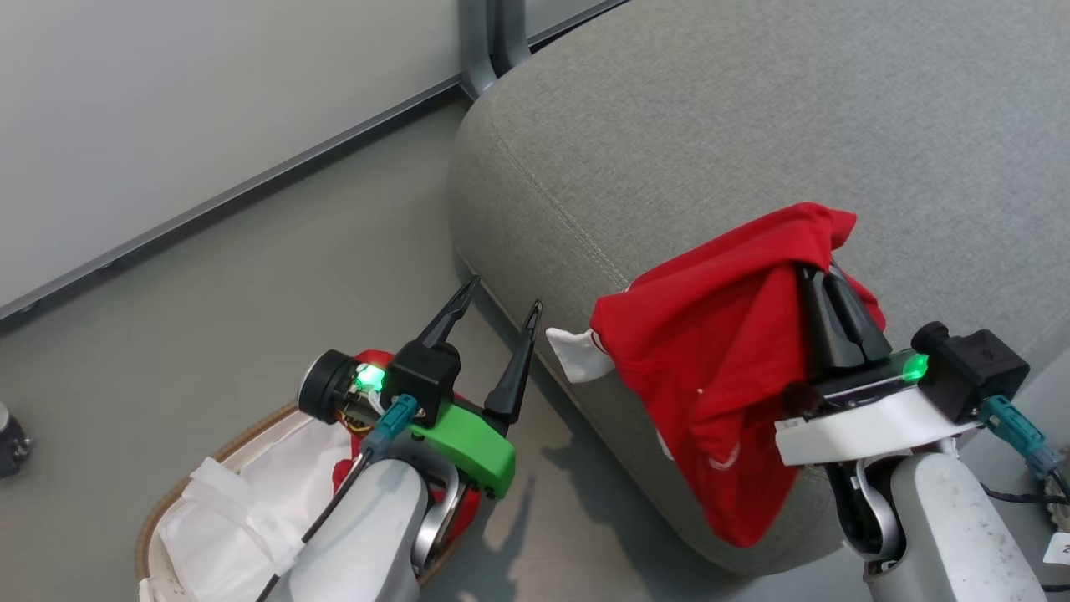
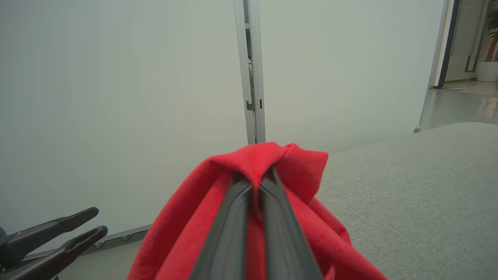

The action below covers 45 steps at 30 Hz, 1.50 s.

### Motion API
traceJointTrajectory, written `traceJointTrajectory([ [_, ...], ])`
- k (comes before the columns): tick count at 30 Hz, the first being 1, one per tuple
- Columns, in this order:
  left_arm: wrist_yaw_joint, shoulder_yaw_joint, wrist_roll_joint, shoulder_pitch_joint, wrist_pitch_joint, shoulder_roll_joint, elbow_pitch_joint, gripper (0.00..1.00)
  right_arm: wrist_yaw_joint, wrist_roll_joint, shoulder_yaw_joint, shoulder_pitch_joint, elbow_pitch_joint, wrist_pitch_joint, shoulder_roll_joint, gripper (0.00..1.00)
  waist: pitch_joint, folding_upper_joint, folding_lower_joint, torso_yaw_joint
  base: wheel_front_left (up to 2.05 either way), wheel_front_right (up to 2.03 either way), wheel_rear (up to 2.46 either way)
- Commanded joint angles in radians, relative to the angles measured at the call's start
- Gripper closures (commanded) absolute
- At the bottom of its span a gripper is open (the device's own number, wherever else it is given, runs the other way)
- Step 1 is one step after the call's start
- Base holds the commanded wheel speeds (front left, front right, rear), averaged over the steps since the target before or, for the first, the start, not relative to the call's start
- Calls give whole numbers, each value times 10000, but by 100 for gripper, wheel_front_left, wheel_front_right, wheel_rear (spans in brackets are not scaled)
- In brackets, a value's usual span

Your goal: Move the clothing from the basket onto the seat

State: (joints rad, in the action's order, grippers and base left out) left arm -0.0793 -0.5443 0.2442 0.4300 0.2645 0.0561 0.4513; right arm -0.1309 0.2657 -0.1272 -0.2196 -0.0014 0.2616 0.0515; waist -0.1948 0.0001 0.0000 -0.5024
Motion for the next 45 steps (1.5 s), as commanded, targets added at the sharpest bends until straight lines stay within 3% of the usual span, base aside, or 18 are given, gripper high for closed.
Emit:
traceJointTrajectory([
  [1,-41,26,-80,-14,-1,66,15,0,3,-153,176,-110,-164,51,-18,100,-315,-1,0,-393,0,0,0],
  [4,-83,-9,-170,84,-1,31,32,0,3,-574,613,-623,-301,51,169,100,-560,-1,0,-407,0,0,0],
  [12,-178,0,-544,435,-1,228,29,0,6,-1391,1294,-3322,-95,51,1696,100,-1893,-1,0,36,0,0,0],
  [22,-383,-441,-984,1108,-1,598,-35,0,8,-1920,2596,-6536,2257,50,3060,100,-3409,-1,0,1149,0,0,0],
  [31,-438,-609,-1029,1657,-1,798,-120,0,8,-3138,3800,-7552,4113,51,2708,100,-4286,-1,0,1749,0,0,0],
  [39,-461,-672,-922,1681,-1,809,-59,0,8,-3887,5405,-6369,5787,51,2137,100,-4343,-1,0,1931,0,0,0],
  [40,-465,-667,-893,1626,-1,792,-37,0,8,-3928,5610,-6070,5933,50,2061,79,-4279,-1,0,1939,0,0,0],
  [42,-466,-647,-862,1520,-1,749,3,0,8,-3875,6022,-5589,6050,50,1978,0,-4139,-1,0,1953,0,0,0],
  [45,-420,-513,-766,1282,-1,683,27,0,8,-3880,6345,-4469,5696,50,1744,0,-3738,-1,0,1930,0,0,0],
])
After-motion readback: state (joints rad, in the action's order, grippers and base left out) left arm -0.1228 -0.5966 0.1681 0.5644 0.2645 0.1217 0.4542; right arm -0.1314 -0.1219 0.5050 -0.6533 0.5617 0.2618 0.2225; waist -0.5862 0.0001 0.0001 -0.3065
